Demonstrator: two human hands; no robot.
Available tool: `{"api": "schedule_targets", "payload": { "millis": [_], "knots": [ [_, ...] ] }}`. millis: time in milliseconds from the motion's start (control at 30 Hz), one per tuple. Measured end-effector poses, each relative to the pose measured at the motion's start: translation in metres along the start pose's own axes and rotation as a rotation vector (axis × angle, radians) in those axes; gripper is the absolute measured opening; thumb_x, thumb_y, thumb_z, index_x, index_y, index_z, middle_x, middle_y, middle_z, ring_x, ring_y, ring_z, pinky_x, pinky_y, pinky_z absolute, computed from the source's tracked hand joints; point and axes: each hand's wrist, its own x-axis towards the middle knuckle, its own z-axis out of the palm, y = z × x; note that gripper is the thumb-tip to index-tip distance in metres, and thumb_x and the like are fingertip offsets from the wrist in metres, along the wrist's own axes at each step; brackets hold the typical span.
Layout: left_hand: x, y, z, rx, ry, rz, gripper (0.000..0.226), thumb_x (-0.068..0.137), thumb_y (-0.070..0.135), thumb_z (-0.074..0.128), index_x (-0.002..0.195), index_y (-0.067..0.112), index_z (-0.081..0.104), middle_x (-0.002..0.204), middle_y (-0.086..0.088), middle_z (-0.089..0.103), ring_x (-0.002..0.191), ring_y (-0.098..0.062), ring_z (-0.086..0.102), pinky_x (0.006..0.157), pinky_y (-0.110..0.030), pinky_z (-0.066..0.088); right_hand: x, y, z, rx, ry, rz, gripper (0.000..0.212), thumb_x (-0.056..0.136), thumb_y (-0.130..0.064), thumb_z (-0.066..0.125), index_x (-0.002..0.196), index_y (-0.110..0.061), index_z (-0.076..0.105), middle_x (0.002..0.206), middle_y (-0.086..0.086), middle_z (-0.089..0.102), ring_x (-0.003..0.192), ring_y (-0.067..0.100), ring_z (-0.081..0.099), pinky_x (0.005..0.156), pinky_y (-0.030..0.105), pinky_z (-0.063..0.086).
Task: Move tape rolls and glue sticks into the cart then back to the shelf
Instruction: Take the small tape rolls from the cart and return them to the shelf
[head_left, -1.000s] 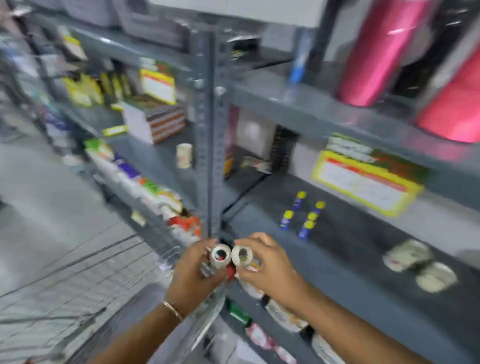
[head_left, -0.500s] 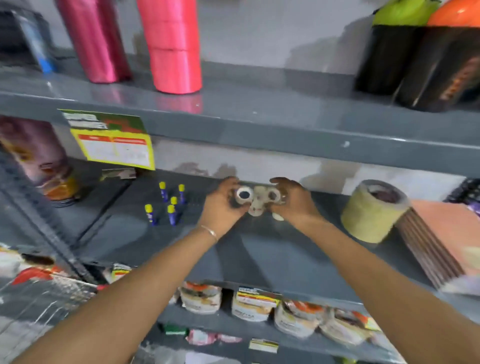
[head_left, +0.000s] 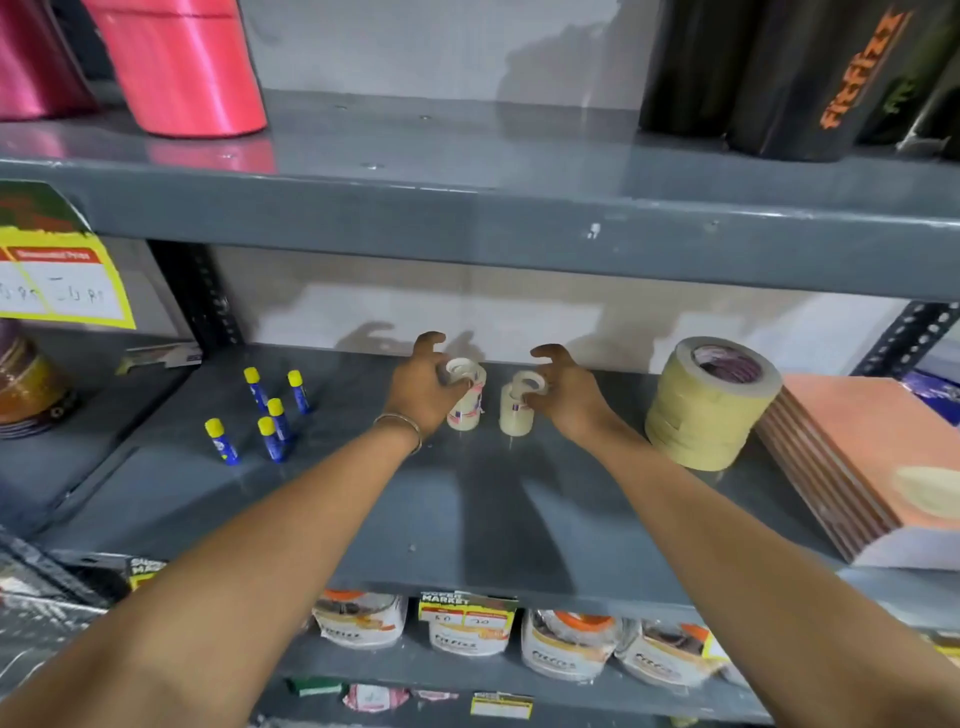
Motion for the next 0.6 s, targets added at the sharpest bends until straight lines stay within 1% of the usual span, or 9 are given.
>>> {"api": "schedule_targets", "payload": {
  "millis": [100, 167, 233, 333, 400, 500, 600],
  "knots": [
    [0.0010, 0.0052, 0.0005, -0.010, -0.024, 0.013, 0.066, 0.075, 0.023, 0.077, 0.130, 0.019, 0.040, 0.095, 0.007, 0.064, 0.101, -0.021, 0.062, 0.094, -0.035, 0.050, 0.0031, 0.0025, 0.0017, 0.014, -0.030, 0.017, 0.057, 0.076, -0.014, 0.072, 0.124, -0.025, 0.042, 0.102, 0.008, 0.068, 0.091, 0.023, 0.065, 0.084, 0.035, 0.053],
    [0.0014, 0.0078, 0.0020, -0.001, -0.027, 0.025, 0.065, 0.075, 0.022, 0.076, 0.129, 0.019, 0.041, 0.097, 0.006, 0.064, 0.103, -0.022, 0.061, 0.094, -0.035, 0.049, 0.0037, 0.0021, 0.0023, 0.007, -0.047, 0.003, 0.057, 0.077, -0.012, 0.070, 0.126, -0.023, 0.041, 0.099, 0.007, 0.068, 0.088, 0.021, 0.064, 0.080, 0.030, 0.051],
    [0.0023, 0.0088, 0.0036, 0.021, -0.040, 0.017, 0.064, 0.075, 0.022, 0.076, 0.128, 0.020, 0.041, 0.104, 0.000, 0.066, 0.104, -0.022, 0.061, 0.093, -0.033, 0.049, 0.0044, 0.0011, 0.0027, 0.000, -0.059, -0.003, 0.057, 0.078, -0.009, 0.068, 0.127, -0.021, 0.041, 0.096, 0.007, 0.068, 0.086, 0.020, 0.062, 0.077, 0.026, 0.047],
    [0.0026, 0.0095, 0.0051, 0.046, -0.043, 0.011, 0.062, 0.075, 0.022, 0.075, 0.128, 0.018, 0.042, 0.108, -0.003, 0.068, 0.103, -0.022, 0.061, 0.090, -0.029, 0.048, 0.0062, 0.0026, 0.0061, -0.005, -0.074, -0.007, 0.059, 0.078, -0.008, 0.068, 0.128, -0.022, 0.040, 0.097, 0.008, 0.067, 0.085, 0.021, 0.061, 0.079, 0.029, 0.048],
    [0.0022, 0.0086, 0.0055, 0.050, -0.041, 0.010, 0.063, 0.075, 0.023, 0.075, 0.129, 0.018, 0.043, 0.113, -0.005, 0.067, 0.107, -0.023, 0.060, 0.091, -0.028, 0.047, 0.0059, 0.0034, 0.0081, -0.025, -0.078, -0.018, 0.058, 0.079, -0.007, 0.068, 0.128, -0.021, 0.040, 0.098, 0.007, 0.065, 0.085, 0.020, 0.060, 0.078, 0.027, 0.045],
    [-0.0004, 0.0057, 0.0043, 0.057, -0.039, 0.023, 0.068, 0.074, 0.022, 0.077, 0.132, 0.017, 0.042, 0.125, -0.008, 0.061, 0.115, -0.024, 0.057, 0.091, -0.023, 0.041, 0.0051, 0.0032, 0.0091, -0.045, -0.077, -0.040, 0.056, 0.081, -0.007, 0.067, 0.129, -0.021, 0.040, 0.101, 0.008, 0.063, 0.090, 0.022, 0.060, 0.079, 0.026, 0.043],
    [-0.0066, 0.0039, -0.0004, 0.071, -0.016, 0.053, 0.074, 0.073, 0.023, 0.079, 0.136, 0.015, 0.040, 0.131, -0.008, 0.056, 0.119, -0.024, 0.053, 0.093, -0.024, 0.039, 0.0044, 0.0012, 0.0093, -0.062, -0.092, -0.026, 0.061, 0.080, -0.008, 0.068, 0.132, -0.020, 0.038, 0.104, 0.007, 0.062, 0.096, 0.025, 0.061, 0.080, 0.026, 0.042]
  ]
}}
